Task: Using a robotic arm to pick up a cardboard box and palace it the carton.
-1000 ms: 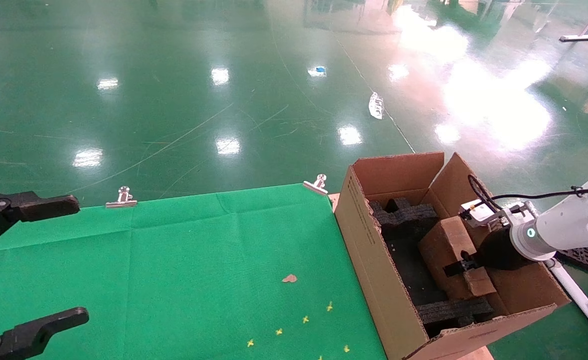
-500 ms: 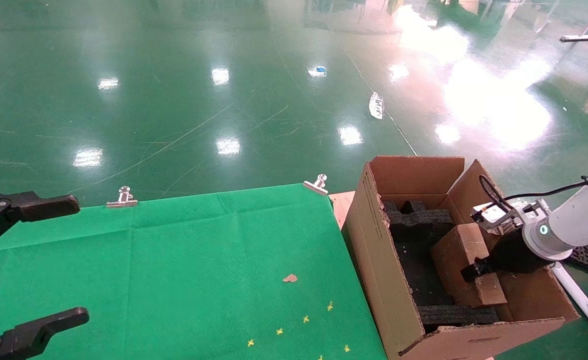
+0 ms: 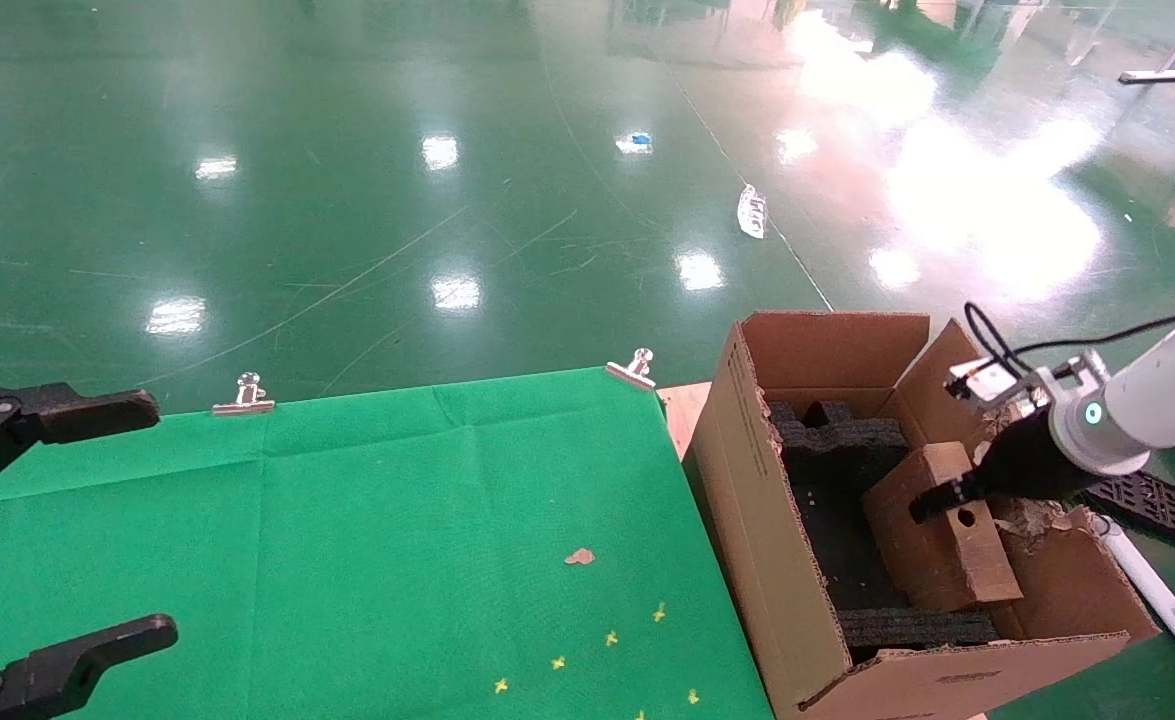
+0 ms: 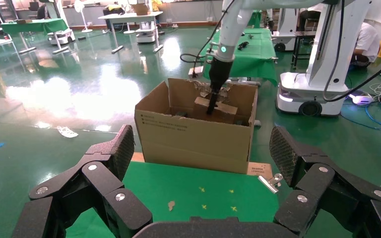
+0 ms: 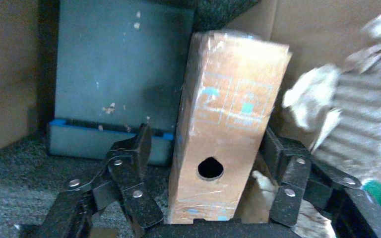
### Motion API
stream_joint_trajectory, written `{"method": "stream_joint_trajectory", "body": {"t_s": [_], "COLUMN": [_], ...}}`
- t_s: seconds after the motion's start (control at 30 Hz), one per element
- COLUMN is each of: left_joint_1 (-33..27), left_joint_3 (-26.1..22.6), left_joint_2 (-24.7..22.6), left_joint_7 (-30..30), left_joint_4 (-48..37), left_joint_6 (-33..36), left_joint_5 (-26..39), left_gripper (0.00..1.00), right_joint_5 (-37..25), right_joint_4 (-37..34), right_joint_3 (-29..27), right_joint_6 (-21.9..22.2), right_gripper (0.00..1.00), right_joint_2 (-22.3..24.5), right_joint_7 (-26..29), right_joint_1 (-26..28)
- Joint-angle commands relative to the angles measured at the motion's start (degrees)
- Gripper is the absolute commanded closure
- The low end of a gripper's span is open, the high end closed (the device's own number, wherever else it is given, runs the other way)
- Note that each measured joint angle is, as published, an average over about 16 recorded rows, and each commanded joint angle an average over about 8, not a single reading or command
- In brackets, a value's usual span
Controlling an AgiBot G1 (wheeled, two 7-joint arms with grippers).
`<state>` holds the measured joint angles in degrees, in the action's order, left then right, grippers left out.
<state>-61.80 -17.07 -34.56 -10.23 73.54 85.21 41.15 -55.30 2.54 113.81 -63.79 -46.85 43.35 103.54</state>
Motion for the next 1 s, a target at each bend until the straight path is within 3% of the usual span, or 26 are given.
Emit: {"method": "stream_joint_trajectory", "body": {"t_s": [0.03, 0.27, 0.63, 0.83, 1.0], "left_joint_1": [0.0, 0.0, 0.0, 0.0, 0.0], "left_joint_3": [0.0, 0.0, -0.1, -0.1, -0.1], "left_joint_2": [0.0, 0.0, 0.0, 0.0, 0.0], "left_joint_7": [0.0, 0.0, 0.0, 0.0, 0.1], "left_joint_4": [0.0, 0.0, 0.0, 0.0, -0.1], "left_joint_6": [0.0, 0.0, 0.0, 0.0, 0.0], "left_joint_5": [0.0, 0.0, 0.0, -0.1, -0.1], "left_gripper": [0.00, 0.00, 0.00, 0.00, 0.00], "right_joint_5": [-0.2, -2.1, -3.8, -3.1, -2.1], "right_joint_4": [-0.4, -0.6, 3.3, 6.8, 11.2], "right_joint_3": [0.1, 1.3, 2.2, 0.6, -5.1], "right_joint_6": [-0.4, -3.6, -13.0, -17.2, -18.5], "right_gripper": [0.00, 0.00, 0.00, 0.00, 0.00], "right_joint_2": [-0.3, -0.3, 2.7, 4.8, 5.7], "right_joint_7": [0.1, -2.6, -12.9, -15.4, -16.7], "right_joint_1": [0.8, 7.7, 25.1, 28.1, 24.8]}}
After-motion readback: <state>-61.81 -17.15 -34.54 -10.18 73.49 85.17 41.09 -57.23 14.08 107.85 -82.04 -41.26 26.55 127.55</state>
